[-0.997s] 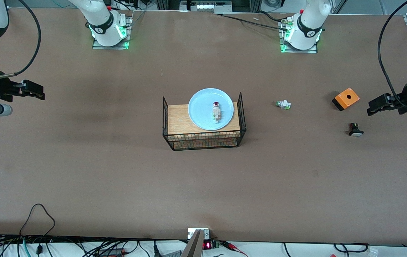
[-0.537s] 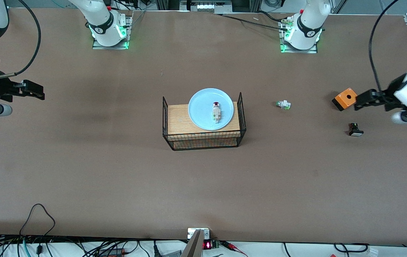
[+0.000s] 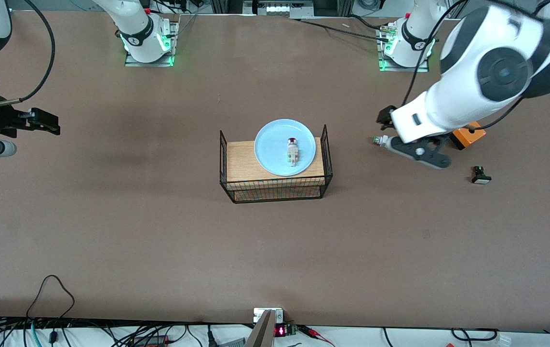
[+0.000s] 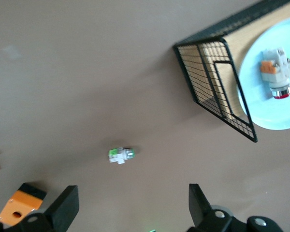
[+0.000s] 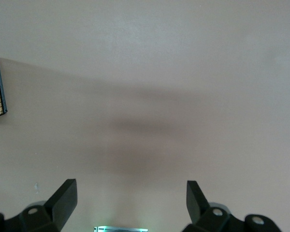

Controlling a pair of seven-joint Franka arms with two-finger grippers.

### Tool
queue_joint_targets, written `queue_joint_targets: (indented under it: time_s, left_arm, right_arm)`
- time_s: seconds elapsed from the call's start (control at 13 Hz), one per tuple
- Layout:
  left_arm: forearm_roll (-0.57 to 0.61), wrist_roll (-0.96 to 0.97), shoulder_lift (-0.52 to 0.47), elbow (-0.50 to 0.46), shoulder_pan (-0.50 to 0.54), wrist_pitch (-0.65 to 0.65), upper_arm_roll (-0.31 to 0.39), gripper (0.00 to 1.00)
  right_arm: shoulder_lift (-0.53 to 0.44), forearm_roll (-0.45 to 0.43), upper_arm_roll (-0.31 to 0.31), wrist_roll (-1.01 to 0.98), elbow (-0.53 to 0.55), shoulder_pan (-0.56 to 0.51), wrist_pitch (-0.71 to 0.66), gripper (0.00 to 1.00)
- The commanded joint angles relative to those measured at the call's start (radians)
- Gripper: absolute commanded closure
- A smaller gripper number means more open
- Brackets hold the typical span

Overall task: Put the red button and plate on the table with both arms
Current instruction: 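Lower the open left gripper over the red button switch block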

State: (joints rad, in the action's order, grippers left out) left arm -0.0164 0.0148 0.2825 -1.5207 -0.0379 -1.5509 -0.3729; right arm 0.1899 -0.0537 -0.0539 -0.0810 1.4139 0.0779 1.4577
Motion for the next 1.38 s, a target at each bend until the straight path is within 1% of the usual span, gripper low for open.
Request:
queue_joint_targets:
  time_s: [0.0, 0.08, 0.15, 0.23, 0.38, 0.46, 0.61, 0.77, 0.92, 1.07, 1.3]
  left_arm:
    - [-0.005, -0.062, 0.113, 0.097, -0.028, 0.009, -0.001, 0.0]
    - [-0.008, -0.103, 0.125, 0.118, -0.027, 0.009, 0.0, 0.0]
    - [-0.043, -0.098, 0.122, 0.122, -0.019, 0.009, -0.001, 0.0]
    - [-0.121, -0.051, 0.116, 0.12, -0.019, 0.012, 0.002, 0.0]
    - [-0.148, 0.078, 0.128, 0.122, -0.039, 0.002, -0.001, 0.0]
    - [-0.152, 0.13, 0.142, 0.122, -0.069, -0.059, 0.0, 0.0]
    - [-0.145, 0.239, 0.162, 0.122, -0.129, -0.142, 0.0, 0.0]
    - [-0.137, 0.327, 0.168, 0.123, -0.218, -0.19, 0.009, 0.0]
    - [-0.091, 0.413, 0.178, 0.123, -0.267, -0.215, 0.009, 0.0]
    - [-0.05, 0.47, 0.205, 0.129, -0.299, -0.253, 0.009, 0.0]
    - [-0.046, 0.516, 0.259, 0.128, -0.306, -0.343, 0.009, 0.0]
  right_arm:
    - [0.01, 0.002, 0.002, 0.0, -0.026, -0.01, -0.017, 0.0]
    - [0.01, 0.002, 0.002, 0.0, -0.026, -0.01, -0.017, 0.0]
    - [0.01, 0.003, 0.003, 0.0, -0.026, -0.01, -0.017, 0.0]
    - [0.01, 0.005, 0.003, 0.001, -0.026, -0.01, -0.019, 0.0]
    - [0.01, 0.011, 0.003, 0.007, -0.026, -0.007, -0.02, 0.0]
    - [0.01, 0.011, 0.003, 0.007, -0.026, -0.003, -0.02, 0.0]
    - [0.01, 0.015, 0.003, 0.007, -0.026, -0.003, -0.022, 0.0]
    - [0.01, 0.034, 0.003, 0.007, -0.026, -0.009, -0.02, 0.0]
    - [0.011, 0.076, 0.003, 0.007, -0.026, -0.01, -0.017, 0.0]
    - [0.011, 0.097, 0.003, 0.01, -0.026, -0.01, -0.016, 0.0]
    - [0.011, 0.098, 0.003, 0.05, -0.024, -0.009, -0.019, 0.0]
